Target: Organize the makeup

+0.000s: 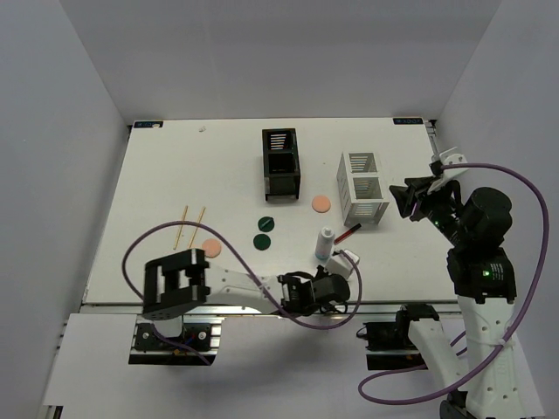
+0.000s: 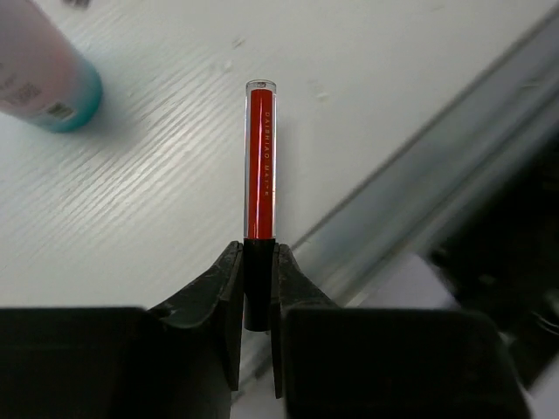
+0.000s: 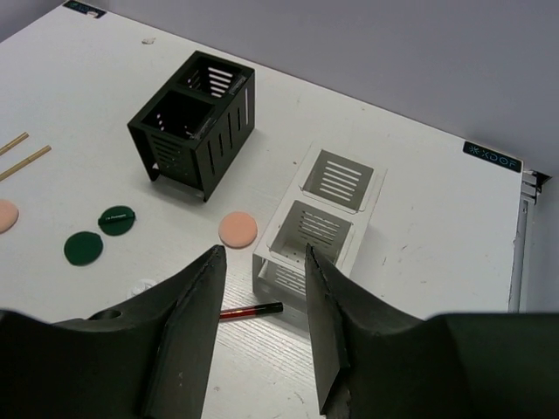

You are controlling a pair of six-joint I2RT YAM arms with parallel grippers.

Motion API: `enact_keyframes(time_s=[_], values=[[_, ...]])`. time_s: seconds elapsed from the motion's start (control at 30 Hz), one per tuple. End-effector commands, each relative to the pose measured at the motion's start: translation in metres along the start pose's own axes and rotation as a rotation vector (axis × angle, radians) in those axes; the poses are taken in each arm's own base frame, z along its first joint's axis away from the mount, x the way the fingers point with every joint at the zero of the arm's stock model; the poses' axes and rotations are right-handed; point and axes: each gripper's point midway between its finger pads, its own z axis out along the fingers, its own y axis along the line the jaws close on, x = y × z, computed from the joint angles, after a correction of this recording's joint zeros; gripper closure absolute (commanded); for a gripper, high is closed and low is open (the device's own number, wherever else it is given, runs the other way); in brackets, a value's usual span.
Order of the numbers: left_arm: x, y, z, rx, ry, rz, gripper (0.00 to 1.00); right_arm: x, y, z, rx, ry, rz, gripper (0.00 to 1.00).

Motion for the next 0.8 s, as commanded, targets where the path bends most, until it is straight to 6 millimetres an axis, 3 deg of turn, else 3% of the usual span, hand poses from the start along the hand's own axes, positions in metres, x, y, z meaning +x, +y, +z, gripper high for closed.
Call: enact_keyframes(time_s=[0.0,0.2,0.3,0.33,0.4,0.43,0.5,0.53,0.57,0.6,0.63,0.7,0.73,0.77], values=[[-0.082,-0.043,-0.067,0.264,-0.19,-0.072,1.0,-0.032,-0.005,-0.008,0.038,-0.081,-0.011,0.53],[-0.128,-0.041,-0.129,0.38,-0.283,-0.1,1.0,-0.035,-0.008,-0.009,0.057,-0.09,-0.002,0.53],[-0.152,-0.023,-0.147,0.396,-0.328,-0.226,1.0,-0.034,-0.009,-0.009,0.068,-0.093,0.007,0.53],[-0.173,-0.003,-0.153,0.381,-0.382,-0.289,1.0,-0.036,-0.009,-0.01,0.071,-0.099,0.008,0.53],[-0.187,0.023,-0.151,0.368,-0.4,-0.411,1.0,-0.04,-0.011,-0.01,0.083,-0.112,0.01,0.53],[-0.211,0.058,-0.15,0.328,-0.467,-0.486,1.0,-0.041,-0.012,-0.01,0.086,-0.114,0.014,0.53],[-0.239,0.084,-0.15,0.332,-0.497,-0.618,1.0,-0.044,-0.013,-0.011,0.095,-0.123,0.017,0.53],[-0.254,0.123,-0.142,0.262,-0.513,-0.683,1.0,-0.045,-0.014,-0.011,0.1,-0.126,0.017,0.53],[-0.26,0.138,-0.126,0.239,-0.477,-0.774,1.0,-0.045,-0.015,-0.011,0.106,-0.127,0.022,0.53],[-0.289,0.15,-0.133,0.254,-0.512,-0.838,1.0,-0.045,-0.015,-0.011,0.109,-0.127,0.025,0.53],[-0.293,0.178,-0.124,0.228,-0.49,-0.91,1.0,-0.043,-0.016,-0.011,0.112,-0.124,0.028,0.53],[-0.309,0.197,-0.107,0.262,-0.47,-1.084,1.0,-0.042,-0.015,-0.011,0.112,-0.123,0.038,0.53],[-0.313,0.219,-0.103,0.248,-0.479,-1.162,1.0,-0.038,-0.015,-0.01,0.112,-0.117,0.044,0.53],[-0.316,0.229,-0.098,0.254,-0.47,-1.292,1.0,-0.037,-0.014,-0.01,0.11,-0.118,0.049,0.53]])
